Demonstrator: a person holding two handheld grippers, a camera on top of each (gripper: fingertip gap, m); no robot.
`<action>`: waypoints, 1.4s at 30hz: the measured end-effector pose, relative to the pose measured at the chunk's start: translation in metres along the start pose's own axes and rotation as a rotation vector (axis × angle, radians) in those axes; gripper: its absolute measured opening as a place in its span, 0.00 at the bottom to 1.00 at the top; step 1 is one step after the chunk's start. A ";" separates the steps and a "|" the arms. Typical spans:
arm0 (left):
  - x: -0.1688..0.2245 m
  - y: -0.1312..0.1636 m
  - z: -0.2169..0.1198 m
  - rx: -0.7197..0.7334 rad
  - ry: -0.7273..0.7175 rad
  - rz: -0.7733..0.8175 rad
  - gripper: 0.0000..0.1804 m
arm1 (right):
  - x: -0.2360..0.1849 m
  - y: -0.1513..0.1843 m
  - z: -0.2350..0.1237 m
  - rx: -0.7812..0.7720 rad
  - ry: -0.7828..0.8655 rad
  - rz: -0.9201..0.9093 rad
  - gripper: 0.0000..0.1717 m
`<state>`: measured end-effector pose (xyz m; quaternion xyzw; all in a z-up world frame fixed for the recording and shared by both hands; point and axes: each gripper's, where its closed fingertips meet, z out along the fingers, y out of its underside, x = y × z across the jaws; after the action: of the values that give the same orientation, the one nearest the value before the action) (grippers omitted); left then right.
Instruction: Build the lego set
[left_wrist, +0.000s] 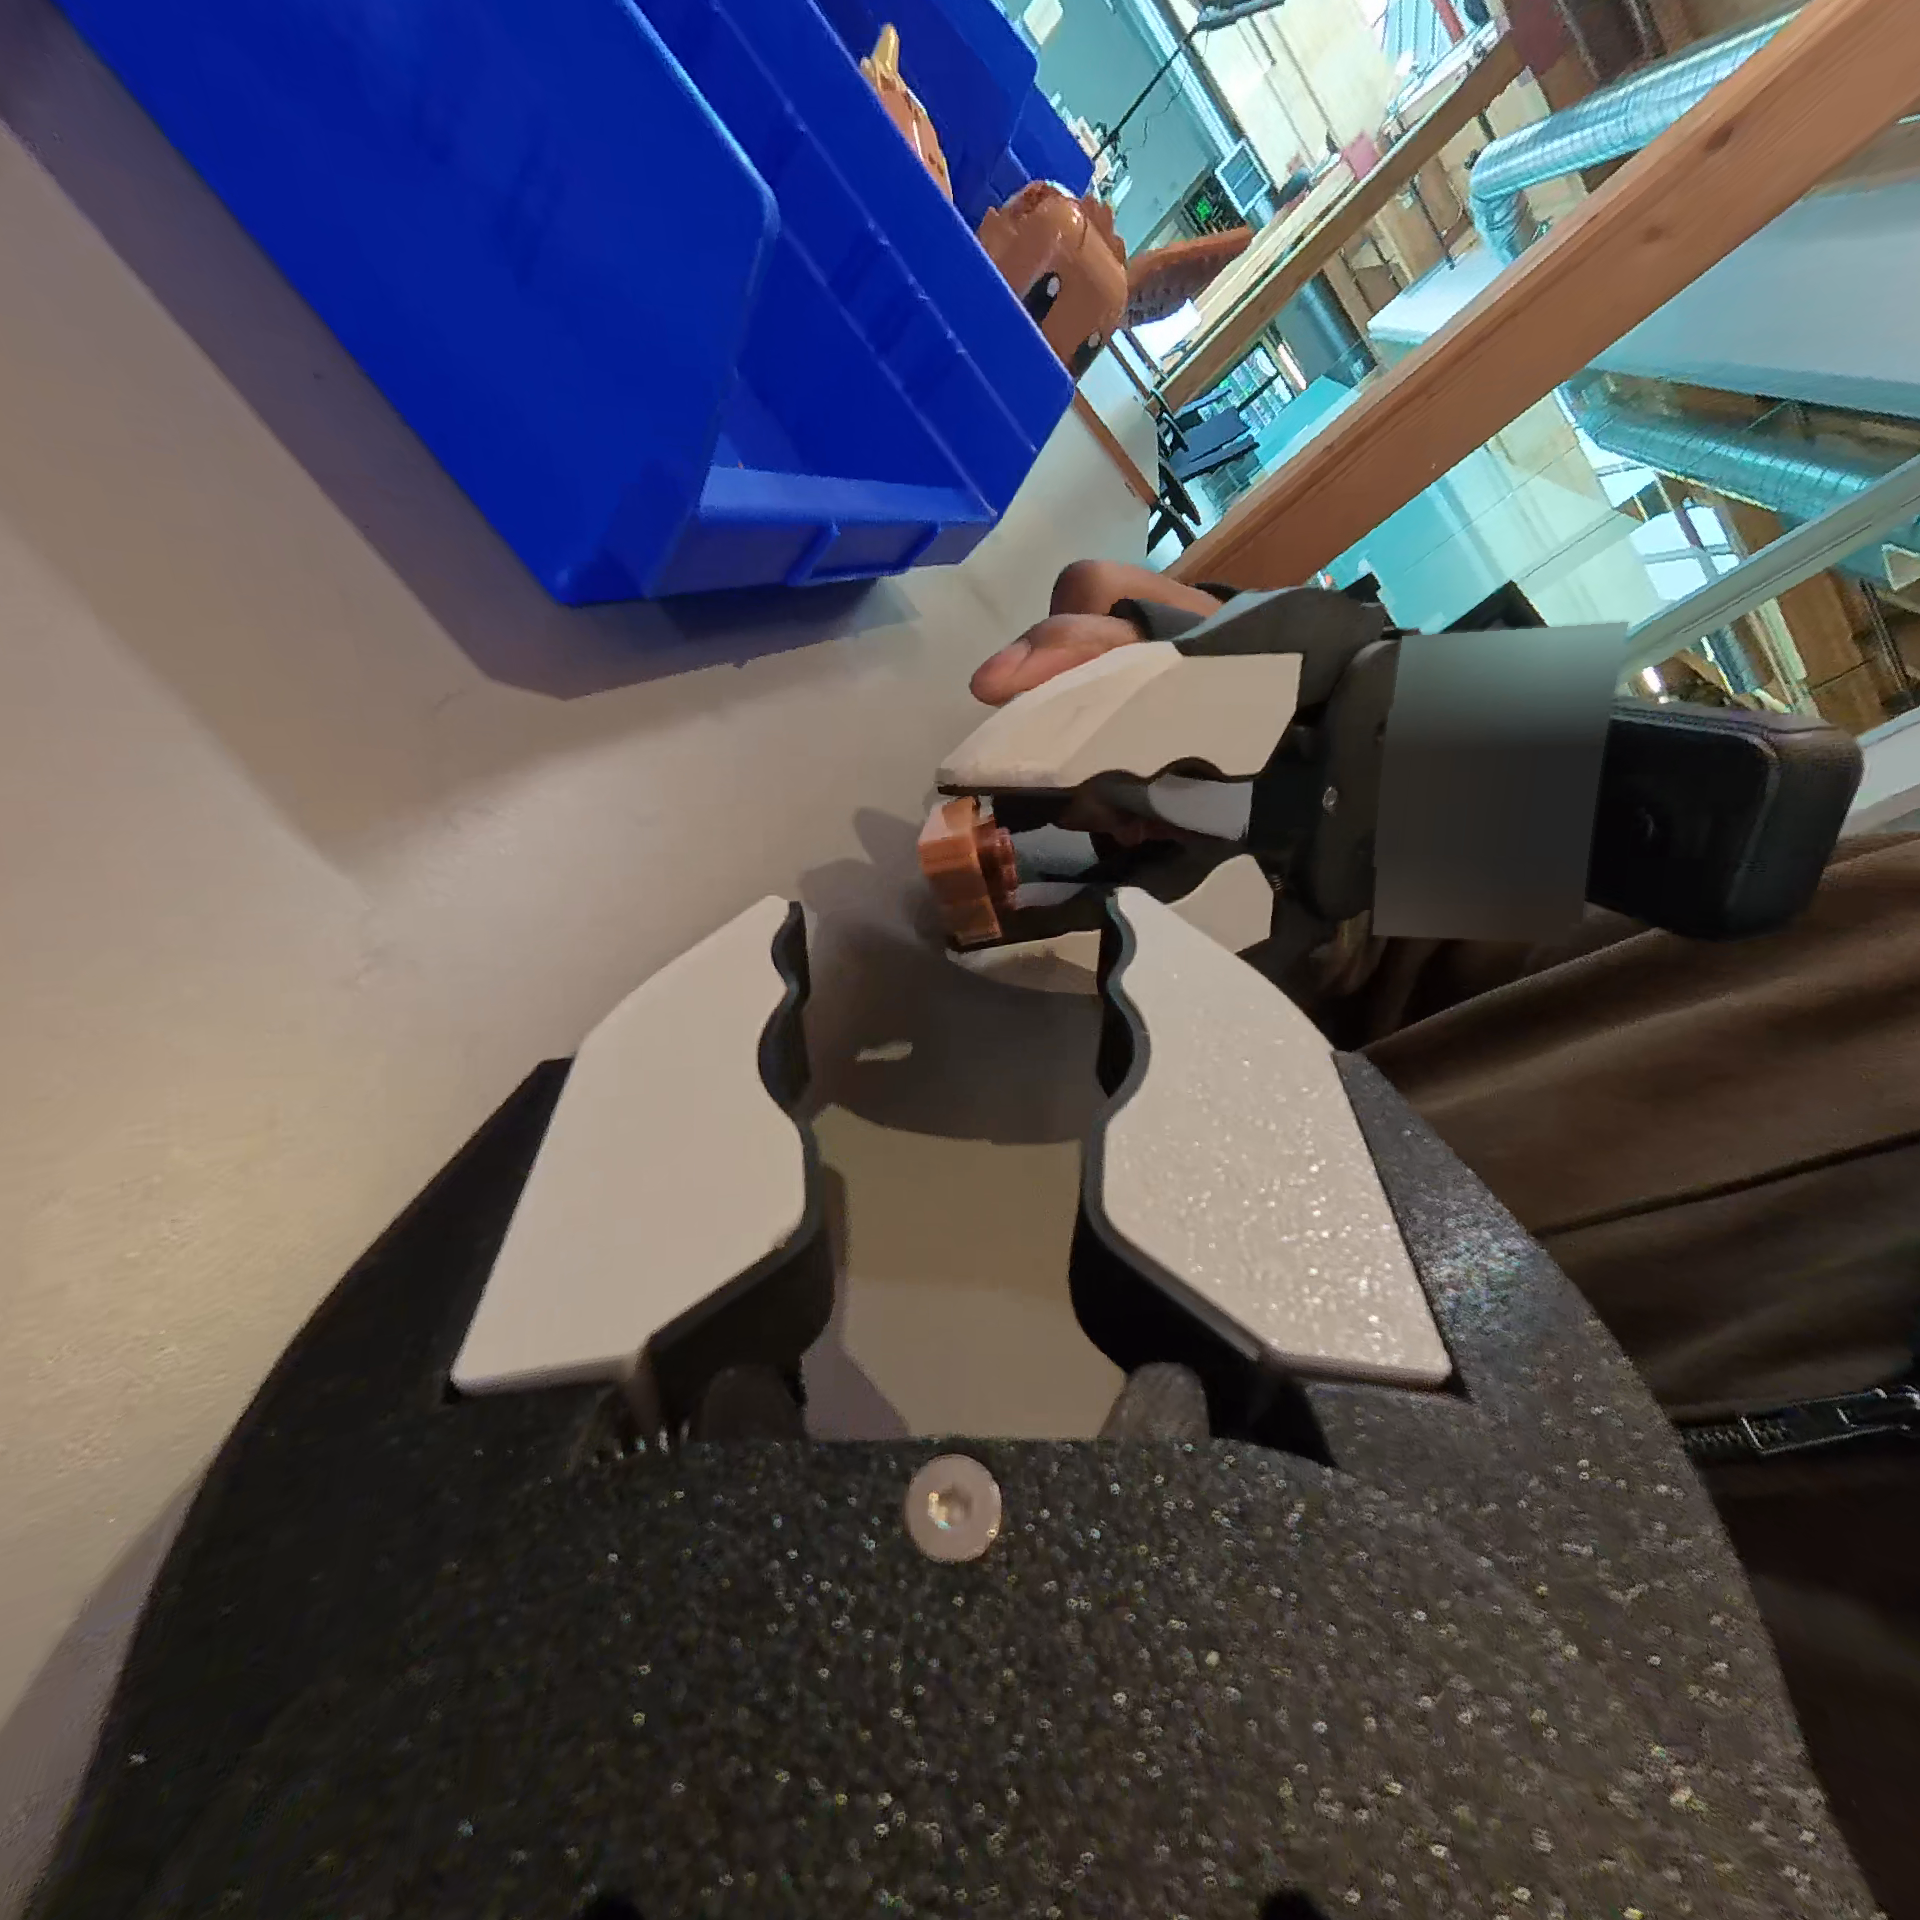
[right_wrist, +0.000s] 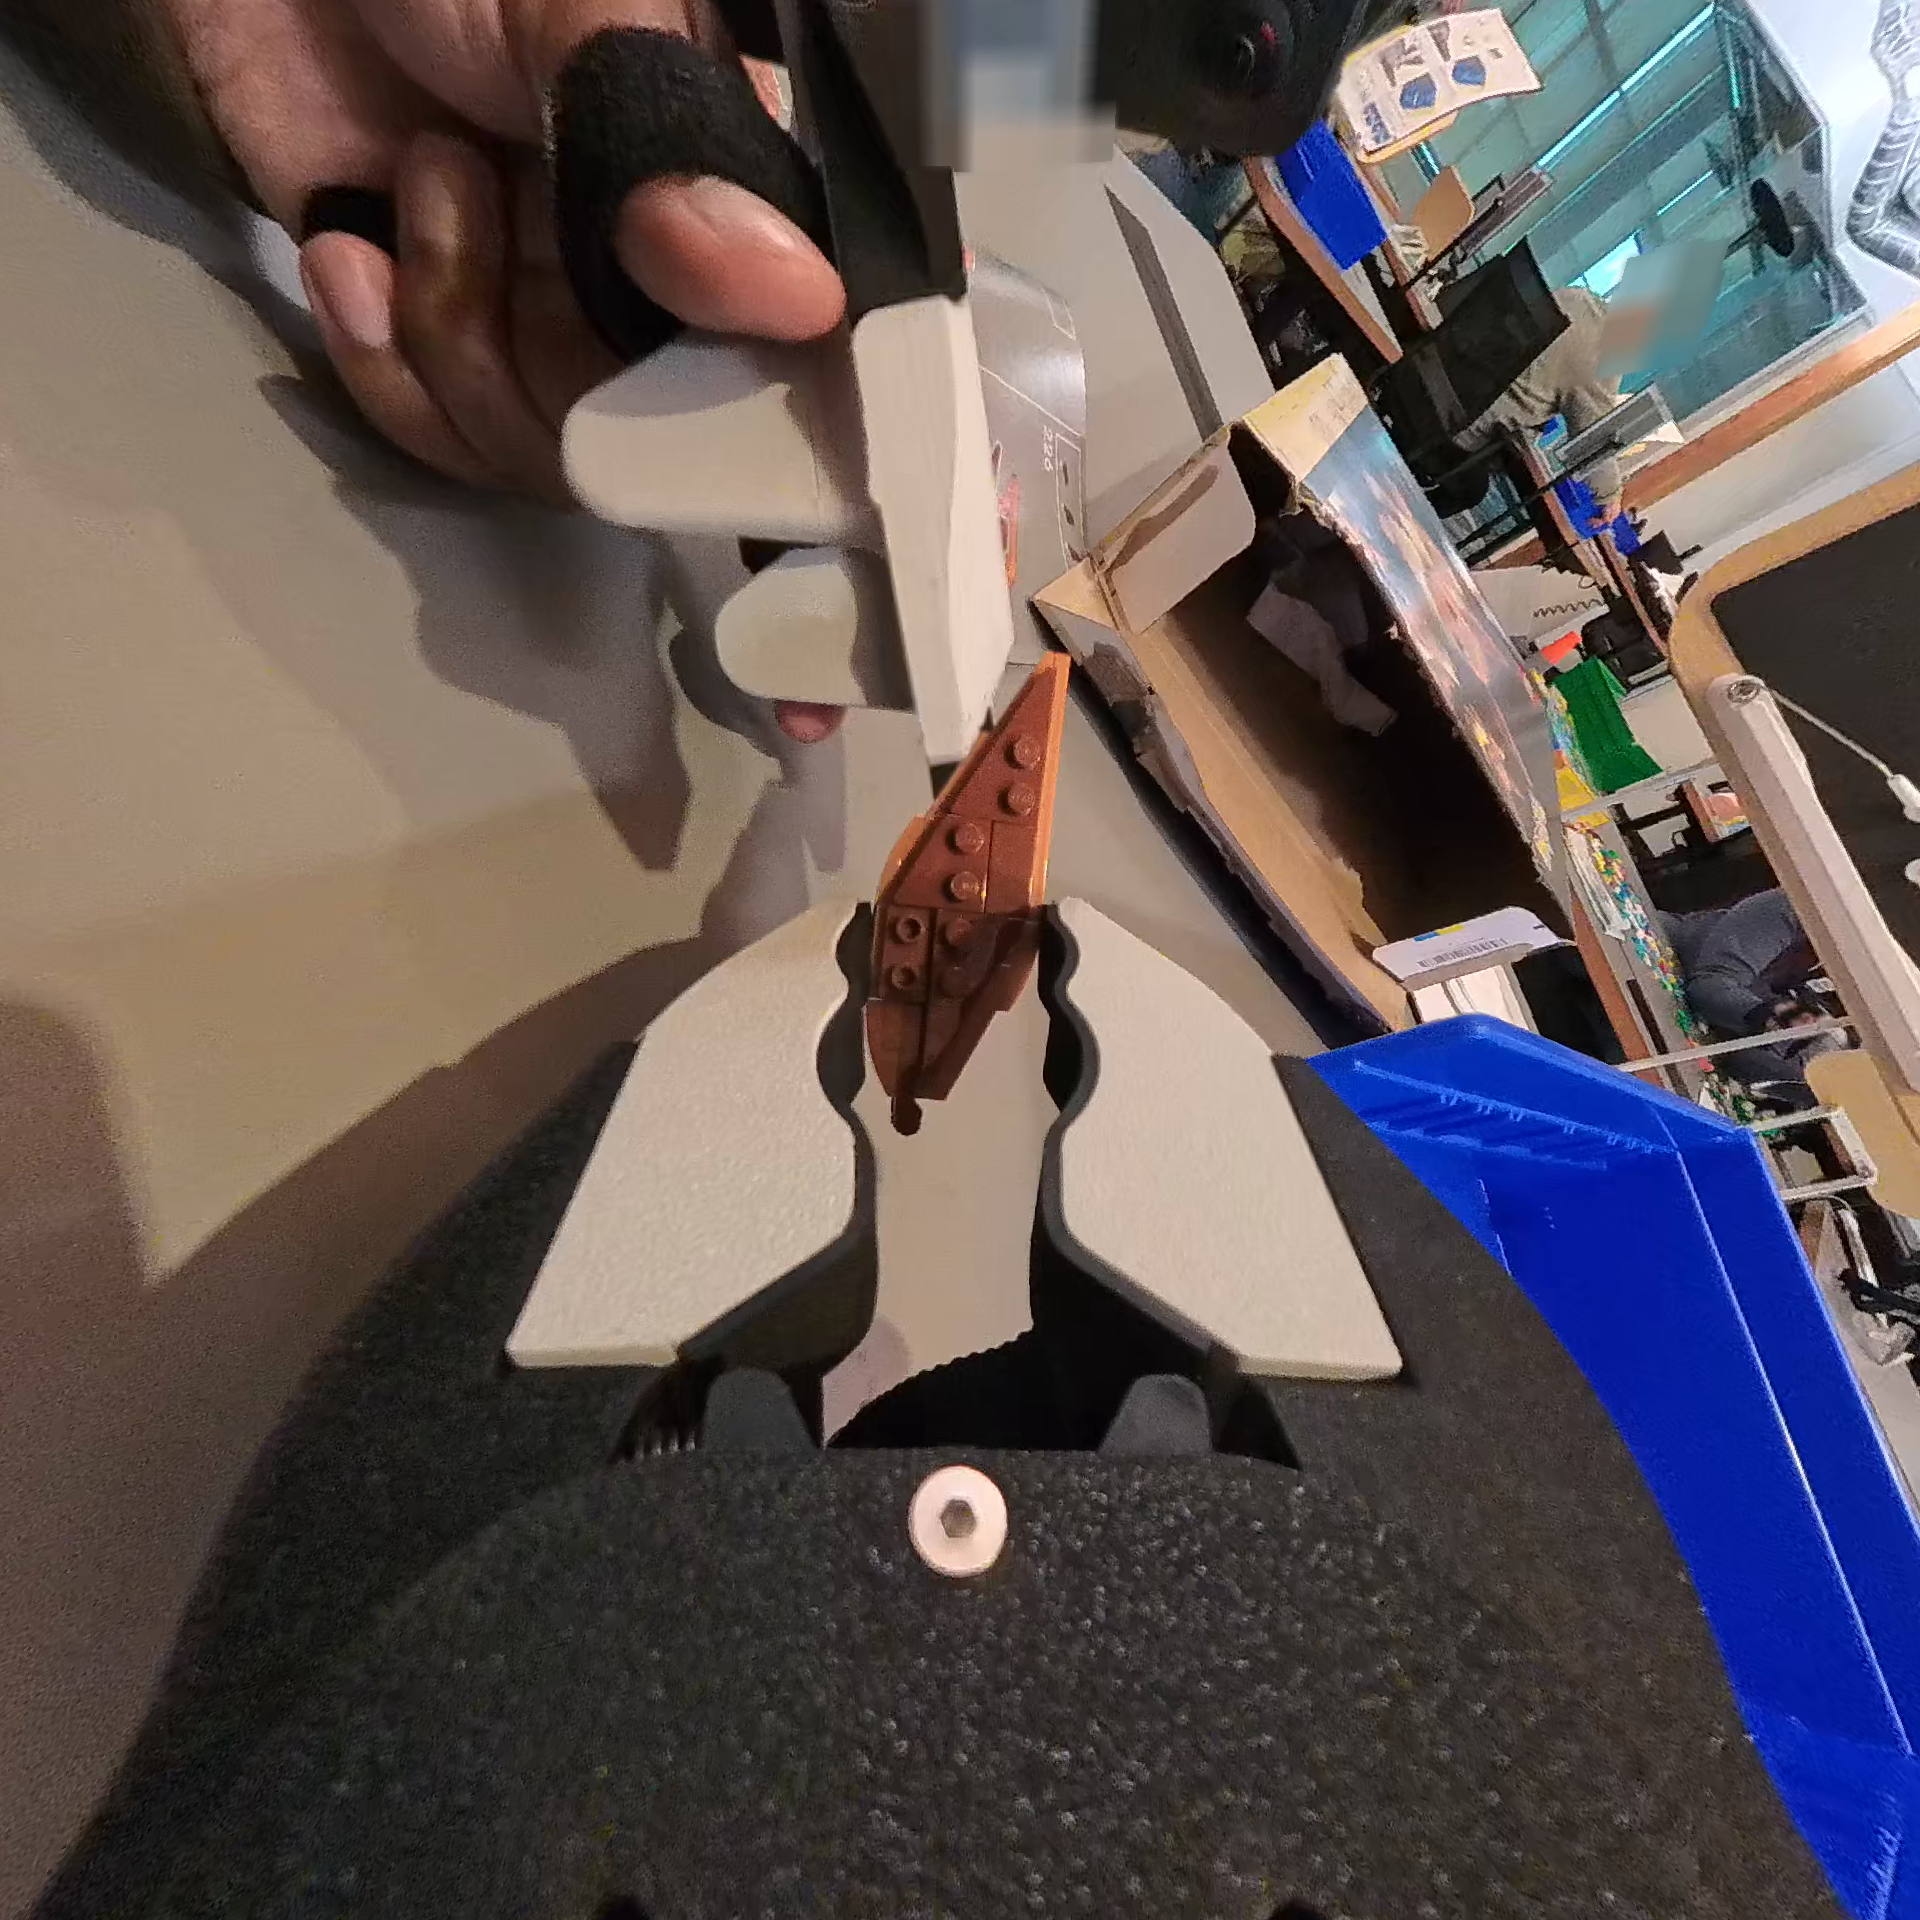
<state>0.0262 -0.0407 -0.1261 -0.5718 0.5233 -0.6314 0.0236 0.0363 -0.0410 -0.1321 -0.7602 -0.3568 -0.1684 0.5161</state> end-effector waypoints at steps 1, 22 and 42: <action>-0.001 -0.001 -0.001 0.008 -0.003 -0.010 0.29 | 0.000 0.000 0.000 0.001 0.001 -0.001 0.18; 0.006 -0.003 0.000 0.043 0.023 0.011 0.07 | -0.003 -0.009 0.002 0.021 0.033 -0.049 0.18; -0.003 -0.044 -0.050 0.339 0.118 -0.036 0.07 | 0.040 0.121 -0.033 -0.434 0.185 0.492 0.00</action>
<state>0.0151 0.0124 -0.0880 -0.5307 0.3993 -0.7436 0.0774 0.1543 -0.0821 -0.1741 -0.8973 -0.0701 -0.1789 0.3975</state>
